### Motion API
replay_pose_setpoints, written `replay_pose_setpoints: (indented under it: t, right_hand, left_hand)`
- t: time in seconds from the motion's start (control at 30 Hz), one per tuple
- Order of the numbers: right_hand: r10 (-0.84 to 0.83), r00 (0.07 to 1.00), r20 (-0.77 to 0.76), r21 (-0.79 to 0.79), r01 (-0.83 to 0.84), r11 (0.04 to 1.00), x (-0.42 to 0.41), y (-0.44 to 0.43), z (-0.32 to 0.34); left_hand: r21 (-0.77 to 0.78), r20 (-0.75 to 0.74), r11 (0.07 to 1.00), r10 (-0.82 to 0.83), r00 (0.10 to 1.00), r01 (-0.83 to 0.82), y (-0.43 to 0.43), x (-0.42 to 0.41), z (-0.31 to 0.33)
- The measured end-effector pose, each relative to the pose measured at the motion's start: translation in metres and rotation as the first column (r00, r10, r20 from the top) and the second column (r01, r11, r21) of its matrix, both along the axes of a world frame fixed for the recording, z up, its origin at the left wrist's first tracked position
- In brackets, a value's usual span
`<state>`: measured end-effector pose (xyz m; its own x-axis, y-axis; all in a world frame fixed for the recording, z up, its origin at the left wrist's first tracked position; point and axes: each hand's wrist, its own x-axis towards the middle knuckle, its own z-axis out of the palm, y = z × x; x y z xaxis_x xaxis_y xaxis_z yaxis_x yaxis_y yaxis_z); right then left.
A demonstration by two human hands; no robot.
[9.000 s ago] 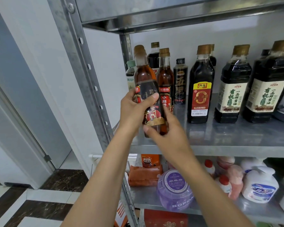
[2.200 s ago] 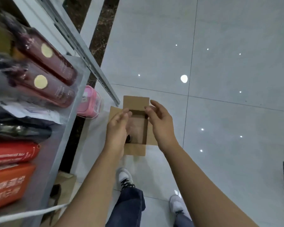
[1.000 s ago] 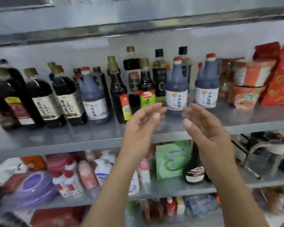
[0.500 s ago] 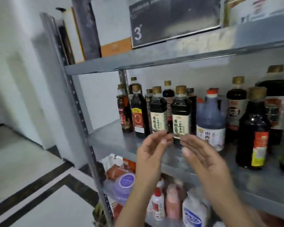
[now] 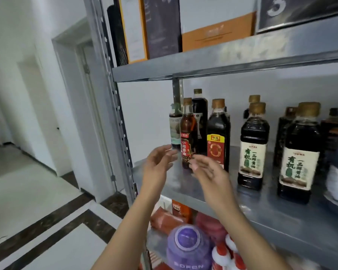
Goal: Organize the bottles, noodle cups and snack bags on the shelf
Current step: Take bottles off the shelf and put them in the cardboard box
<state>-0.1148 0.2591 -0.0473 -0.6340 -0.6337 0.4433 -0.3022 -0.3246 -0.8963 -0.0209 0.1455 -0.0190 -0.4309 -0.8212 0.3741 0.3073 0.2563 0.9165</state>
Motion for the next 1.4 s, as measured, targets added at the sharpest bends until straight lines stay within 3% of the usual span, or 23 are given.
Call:
replay_pose_setpoints:
  t: [0.23,0.43,0.7,0.9,1.13,1.4]
  right_hand:
    - [-0.314,0.949,0.032,-0.089,0.315,0.945,0.007,-0.099,0.019]
    - [-0.577,0.811,-0.101,0.050,0.583,0.811,0.001,-0.132,0.018]
    - [-0.568,0.811,-0.143,0.239,0.585,0.775,-0.029,-0.157,0.014]
    - [-0.543,0.829,-0.137,0.221,0.560,0.799,-0.027,-0.165,0.010]
    - [-0.399,0.916,-0.035,0.197,0.398,0.896,-0.004,-0.163,0.016]
    - [-0.397,0.918,0.008,0.168,0.390,0.905,0.004,-0.163,0.007]
  left_hand:
    - [-0.155,0.062,0.955,-0.248,0.967,0.254,-0.107,-0.028,0.016]
    - [-0.194,0.111,0.912,-0.347,0.931,0.362,-0.143,-0.079,0.012]
    - [-0.075,0.074,0.858,-0.504,0.861,0.509,-0.155,-0.102,-0.009]
    - [-0.120,0.042,0.852,-0.509,0.860,0.510,-0.156,-0.090,0.002]
    - [0.023,0.024,0.760,-0.650,0.760,0.649,-0.161,-0.071,0.021]
    - [0.078,0.033,0.751,-0.659,0.751,0.656,-0.161,-0.066,0.013]
